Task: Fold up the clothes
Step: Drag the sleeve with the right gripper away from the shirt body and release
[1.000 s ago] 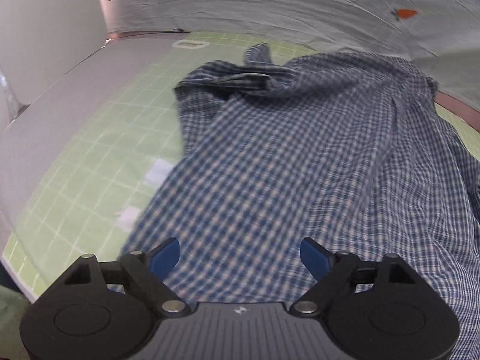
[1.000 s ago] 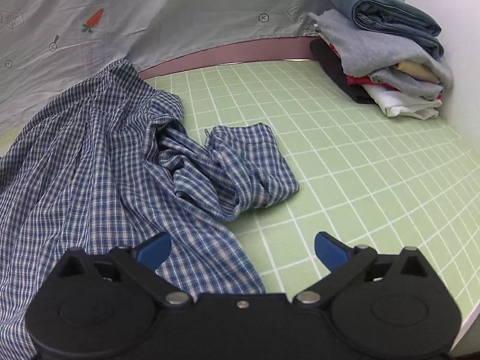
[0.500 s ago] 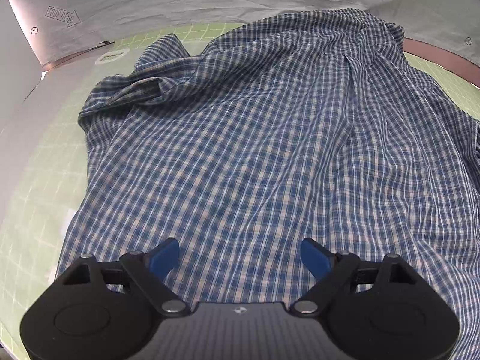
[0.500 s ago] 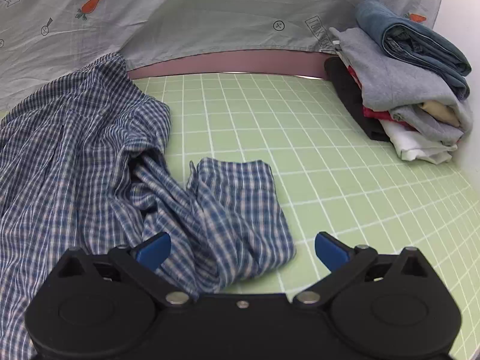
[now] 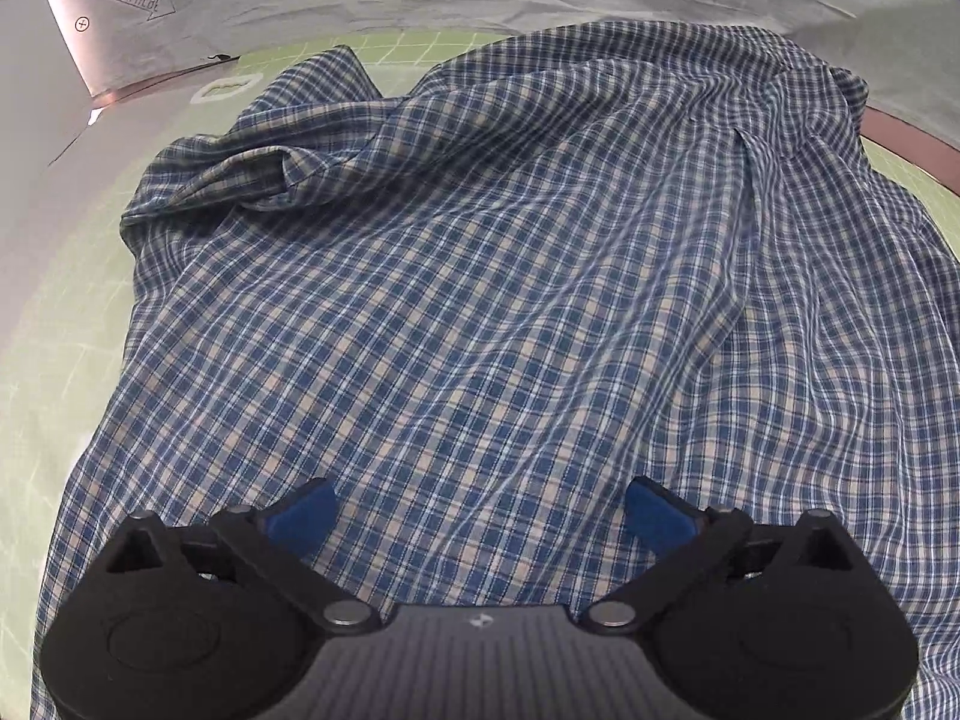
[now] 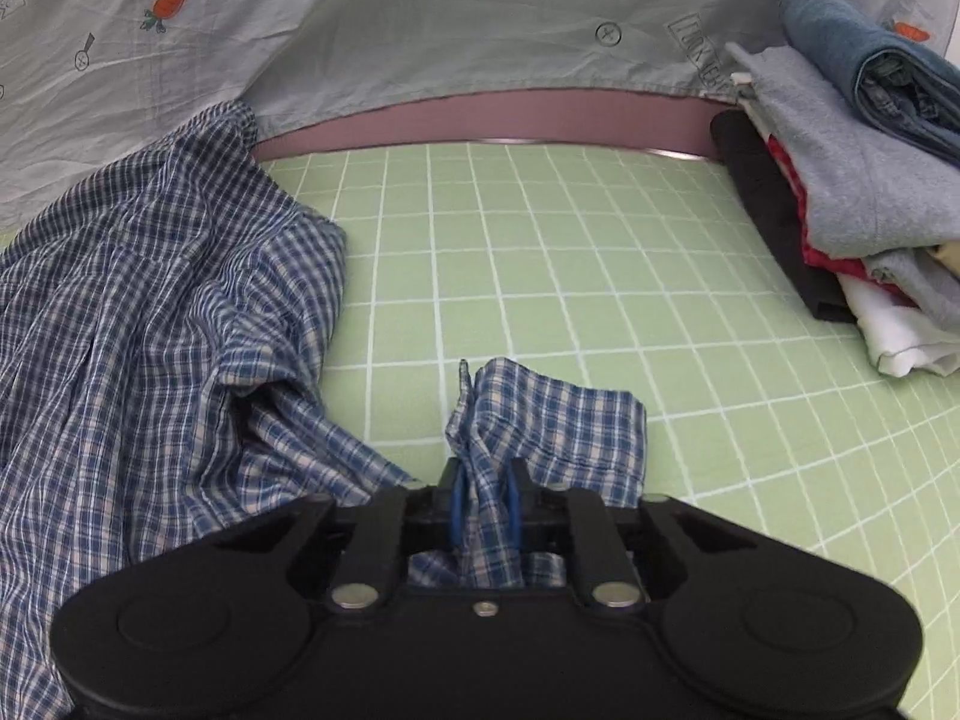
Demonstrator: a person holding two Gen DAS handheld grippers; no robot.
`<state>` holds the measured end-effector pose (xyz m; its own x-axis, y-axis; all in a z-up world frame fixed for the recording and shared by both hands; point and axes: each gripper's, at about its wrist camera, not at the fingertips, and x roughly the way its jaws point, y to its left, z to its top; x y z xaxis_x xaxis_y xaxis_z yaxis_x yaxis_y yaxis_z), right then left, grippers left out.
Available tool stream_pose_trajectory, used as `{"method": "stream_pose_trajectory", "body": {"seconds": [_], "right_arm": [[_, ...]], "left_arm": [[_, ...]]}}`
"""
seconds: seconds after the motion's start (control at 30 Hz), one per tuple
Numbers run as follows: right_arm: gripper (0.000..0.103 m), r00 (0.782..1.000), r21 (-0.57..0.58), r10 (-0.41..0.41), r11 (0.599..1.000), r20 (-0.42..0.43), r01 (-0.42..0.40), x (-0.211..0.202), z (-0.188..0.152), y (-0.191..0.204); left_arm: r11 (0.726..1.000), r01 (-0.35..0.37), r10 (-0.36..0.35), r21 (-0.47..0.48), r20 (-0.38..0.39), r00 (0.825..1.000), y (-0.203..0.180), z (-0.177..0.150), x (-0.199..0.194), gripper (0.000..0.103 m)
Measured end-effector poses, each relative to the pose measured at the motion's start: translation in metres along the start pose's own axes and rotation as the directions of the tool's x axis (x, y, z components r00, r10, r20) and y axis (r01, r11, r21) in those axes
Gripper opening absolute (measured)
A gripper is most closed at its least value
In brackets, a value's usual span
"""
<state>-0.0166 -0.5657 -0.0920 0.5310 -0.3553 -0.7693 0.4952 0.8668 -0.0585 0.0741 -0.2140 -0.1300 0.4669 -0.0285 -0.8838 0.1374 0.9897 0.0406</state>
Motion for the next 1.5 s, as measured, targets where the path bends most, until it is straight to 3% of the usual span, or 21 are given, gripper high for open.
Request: {"method": "stream_pose_trajectory", "body": {"seconds": [0.13,0.3,0.4,0.53,0.63,0.7,0.73,0.77,0.83,0.9,0.93,1.0,1.07,1.13,1.3,1.5], "right_arm": [[0.004,0.995,0.062,-0.065,0.996,0.078,0.06,-0.016,0.008,-0.028],[0.004,0.961,0.233,-0.181,0.964,0.208,0.131,-0.046,0.011,-0.08],[0.004,0.956,0.285,-0.241,0.94,0.166,0.187,-0.048,-0.012,-0.108],[0.011,0.971,0.329,-0.237,0.915,-0.028,0.233,-0.027,-0.051,-0.129],[0.023,0.964,0.335,-0.265,0.907,-0.018,0.255,-0.033,-0.06,-0.126],[0.044,0.955,0.323,-0.294,0.907,0.022,0.272,-0.037,-0.055,-0.121],[0.049,0.947,0.312,-0.318,0.905,0.045,0.289,-0.039,-0.051,-0.118],[0.057,0.934,0.296,-0.35,0.902,0.07,0.315,-0.041,-0.046,-0.116],[0.061,0.899,0.277,-0.424,0.882,0.113,0.381,-0.045,-0.036,-0.113],[0.077,0.867,0.269,-0.475,0.864,0.15,0.427,-0.047,-0.027,-0.113],[0.079,0.878,0.268,-0.453,0.875,0.156,0.404,-0.045,-0.023,-0.115],[0.079,0.926,0.278,-0.358,0.907,0.119,0.315,-0.032,-0.015,-0.123],[0.079,0.956,0.343,-0.287,0.905,0.053,0.252,-0.015,-0.014,-0.128],[0.079,0.971,0.422,-0.24,0.88,-0.003,0.219,0.003,-0.015,-0.135],[0.081,0.974,0.523,-0.207,0.822,-0.095,0.226,0.033,-0.015,-0.145],[0.085,0.956,0.458,-0.24,0.84,-0.169,0.292,0.049,-0.012,-0.132]], "left_arm": [[1.0,0.007,-0.007,-0.011,-0.003,1.0,0.001,0.0,0.0,0.103],[1.0,0.01,-0.011,-0.014,-0.007,1.0,0.002,0.0,-0.001,0.103],[1.0,0.009,-0.009,-0.018,-0.005,1.0,0.001,0.0,-0.001,0.103],[1.0,0.007,-0.007,-0.021,-0.01,1.0,0.001,0.001,-0.001,0.103],[1.0,0.007,-0.008,-0.021,-0.017,1.0,0.002,0.002,0.0,0.103],[1.0,0.007,-0.008,-0.022,-0.02,1.0,0.002,0.003,0.001,0.103],[1.0,0.007,-0.007,-0.022,-0.02,1.0,0.001,0.003,0.001,0.103],[1.0,0.007,-0.007,-0.023,-0.021,1.0,0.001,0.003,0.002,0.103],[1.0,0.006,-0.007,-0.025,-0.021,1.0,0.0,0.004,0.002,0.103],[1.0,0.005,-0.005,-0.028,-0.021,1.0,0.0,0.005,0.003,0.103],[1.0,0.003,-0.004,-0.03,-0.021,1.0,0.0,0.005,0.003,0.103],[0.999,0.002,-0.003,-0.032,-0.022,1.0,-0.001,0.005,0.003,0.103],[0.999,0.002,-0.003,-0.032,-0.022,1.0,-0.001,0.005,0.003,0.103],[1.0,0.003,-0.004,-0.031,-0.022,1.0,0.0,0.005,0.002,0.103],[1.0,0.004,-0.004,-0.031,-0.021,1.0,0.0,0.004,0.001,0.103],[1.0,0.006,-0.006,-0.03,-0.018,1.0,0.0,0.004,0.003,0.103]]}}
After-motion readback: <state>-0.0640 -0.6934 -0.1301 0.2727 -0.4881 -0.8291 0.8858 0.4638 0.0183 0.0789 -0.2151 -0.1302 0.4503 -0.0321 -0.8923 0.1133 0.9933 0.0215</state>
